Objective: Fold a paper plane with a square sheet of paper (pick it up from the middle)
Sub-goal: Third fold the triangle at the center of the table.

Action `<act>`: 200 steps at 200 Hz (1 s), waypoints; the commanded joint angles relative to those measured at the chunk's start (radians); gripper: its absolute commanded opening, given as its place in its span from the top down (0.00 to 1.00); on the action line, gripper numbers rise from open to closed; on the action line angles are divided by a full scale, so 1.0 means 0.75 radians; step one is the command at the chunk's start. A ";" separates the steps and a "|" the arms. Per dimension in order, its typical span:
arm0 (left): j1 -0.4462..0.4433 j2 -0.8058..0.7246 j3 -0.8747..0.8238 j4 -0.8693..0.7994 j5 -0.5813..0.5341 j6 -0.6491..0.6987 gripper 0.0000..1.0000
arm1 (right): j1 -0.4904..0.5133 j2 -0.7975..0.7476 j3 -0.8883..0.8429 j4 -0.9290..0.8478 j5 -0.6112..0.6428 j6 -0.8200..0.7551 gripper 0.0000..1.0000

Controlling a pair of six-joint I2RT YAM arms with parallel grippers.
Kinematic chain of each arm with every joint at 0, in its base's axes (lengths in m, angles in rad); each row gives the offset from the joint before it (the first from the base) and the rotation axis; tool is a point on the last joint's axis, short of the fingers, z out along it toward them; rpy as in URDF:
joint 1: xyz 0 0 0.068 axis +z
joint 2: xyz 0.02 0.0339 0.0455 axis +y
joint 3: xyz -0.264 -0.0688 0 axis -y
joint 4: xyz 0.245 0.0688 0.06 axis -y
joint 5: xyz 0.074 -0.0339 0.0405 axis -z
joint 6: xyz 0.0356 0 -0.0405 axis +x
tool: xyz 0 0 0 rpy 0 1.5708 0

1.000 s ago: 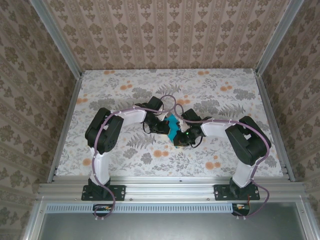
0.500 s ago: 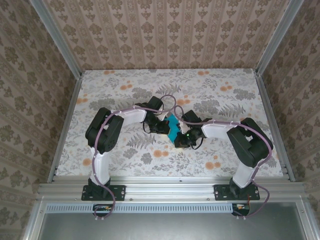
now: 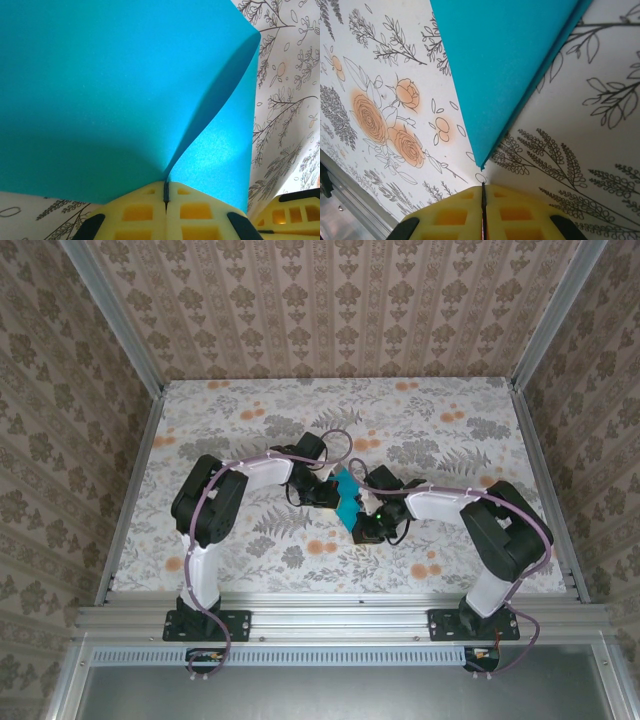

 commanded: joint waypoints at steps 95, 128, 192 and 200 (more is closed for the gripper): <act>-0.003 0.109 -0.068 -0.133 -0.152 0.043 0.98 | -0.018 0.118 0.097 0.122 0.020 0.106 0.90; -0.001 0.117 -0.060 -0.137 -0.152 0.045 0.98 | -0.019 0.107 0.021 0.114 0.017 0.088 0.90; 0.001 0.117 -0.052 -0.148 -0.153 0.048 0.98 | -0.019 0.014 -0.118 0.101 0.040 0.081 0.90; 0.001 0.115 -0.052 -0.146 -0.153 0.051 0.98 | -0.019 -0.008 -0.123 0.099 0.040 0.082 0.90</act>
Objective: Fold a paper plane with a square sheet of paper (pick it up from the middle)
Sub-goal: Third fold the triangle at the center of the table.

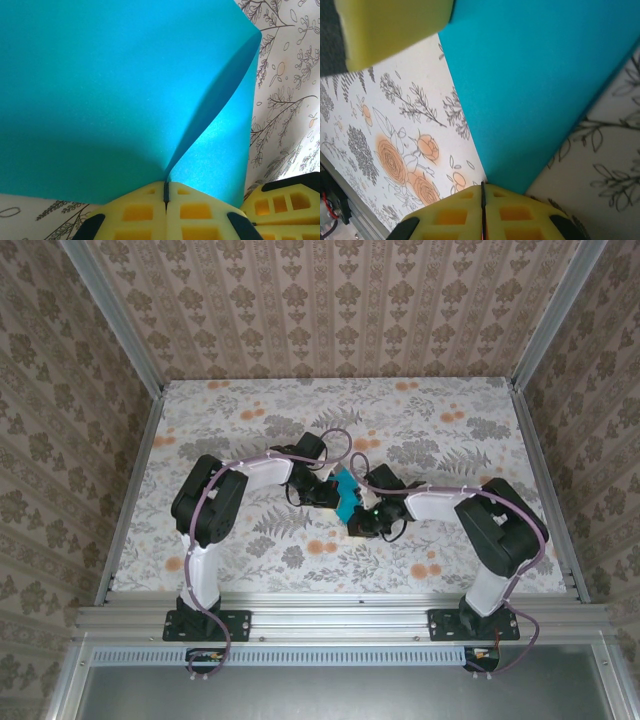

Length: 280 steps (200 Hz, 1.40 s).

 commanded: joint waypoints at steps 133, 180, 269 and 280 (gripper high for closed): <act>-0.017 0.081 -0.016 -0.161 -0.152 0.047 0.95 | -0.166 0.096 0.136 0.196 -0.128 0.180 0.90; -0.016 0.073 -0.002 -0.171 -0.155 0.052 0.94 | -0.193 0.188 0.197 0.135 -0.069 0.125 0.90; -0.018 -0.029 0.093 -0.233 -0.157 0.045 0.84 | -0.217 0.237 0.143 0.112 -0.045 0.065 0.90; -0.017 -0.051 0.113 -0.244 -0.157 0.047 0.81 | -0.217 0.241 0.138 0.117 -0.052 0.068 0.90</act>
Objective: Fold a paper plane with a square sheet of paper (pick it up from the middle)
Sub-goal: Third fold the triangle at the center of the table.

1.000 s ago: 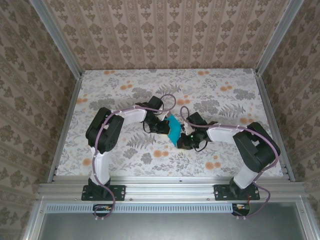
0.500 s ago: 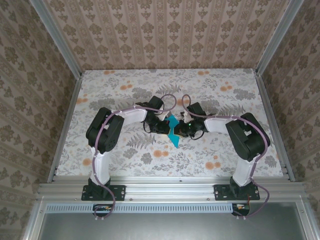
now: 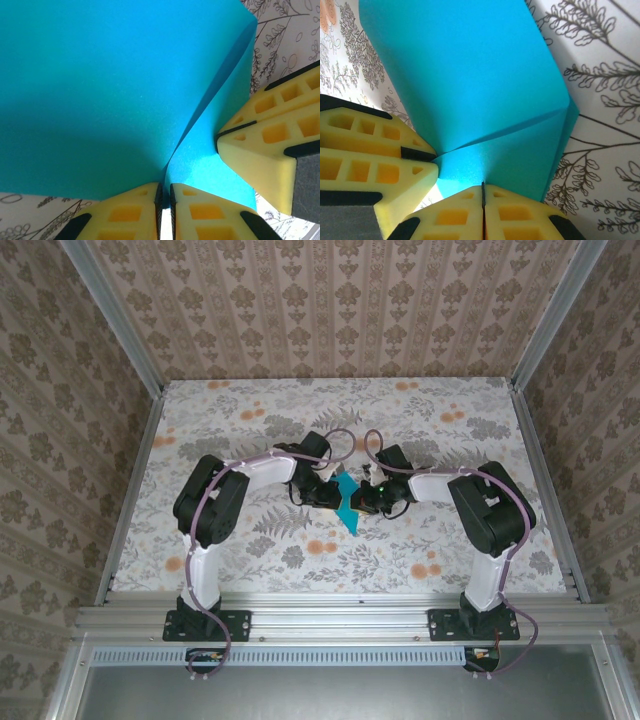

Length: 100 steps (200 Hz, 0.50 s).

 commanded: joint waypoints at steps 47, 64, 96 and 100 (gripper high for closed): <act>0.006 -0.144 0.091 -0.169 -0.116 0.005 0.72 | -0.012 0.047 -0.048 -0.019 -0.005 -0.018 0.90; 0.000 -0.181 0.081 -0.165 -0.120 -0.016 0.69 | -0.011 0.054 -0.055 0.012 -0.032 0.004 0.90; -0.025 -0.233 0.007 -0.054 -0.055 -0.096 0.70 | -0.012 0.048 -0.063 0.048 -0.073 0.034 0.90; -0.030 -0.232 -0.004 -0.035 -0.043 -0.108 0.70 | -0.012 0.047 -0.066 0.058 -0.081 0.038 0.90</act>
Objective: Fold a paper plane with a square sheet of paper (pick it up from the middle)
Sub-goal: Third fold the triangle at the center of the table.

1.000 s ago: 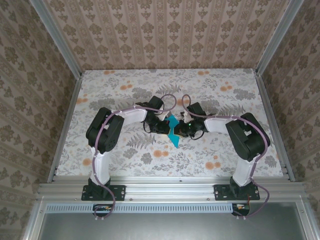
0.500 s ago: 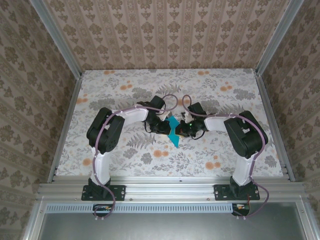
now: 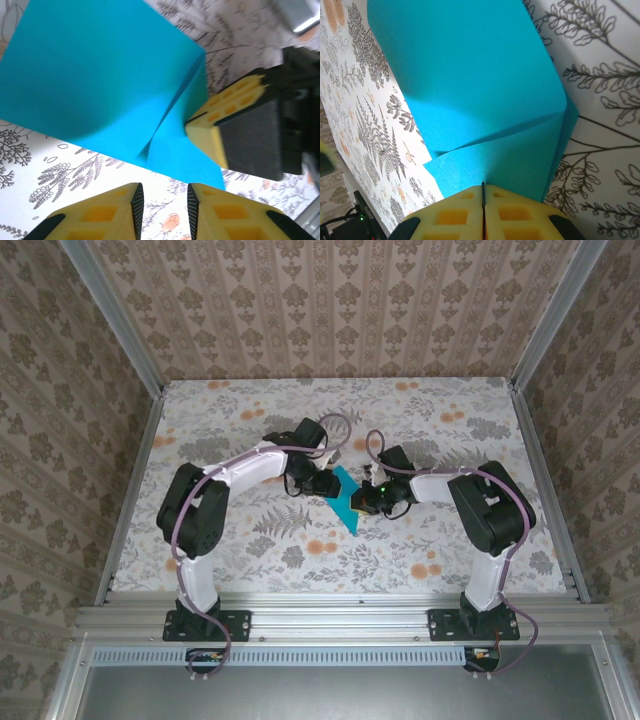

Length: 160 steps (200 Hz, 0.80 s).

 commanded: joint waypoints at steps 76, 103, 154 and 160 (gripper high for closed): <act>-0.086 0.072 -0.161 0.310 0.113 -0.201 0.85 | -0.006 -0.001 -0.083 0.088 -0.101 0.112 0.91; -0.092 0.105 -0.188 0.326 0.111 -0.202 0.88 | -0.016 -0.017 -0.092 0.096 -0.102 0.123 0.91; -0.092 0.146 -0.242 0.332 0.069 -0.192 0.89 | -0.021 -0.050 -0.083 0.102 -0.110 0.144 0.91; -0.091 0.149 -0.249 0.334 0.066 -0.190 0.89 | -0.021 -0.054 -0.083 0.101 -0.106 0.145 0.91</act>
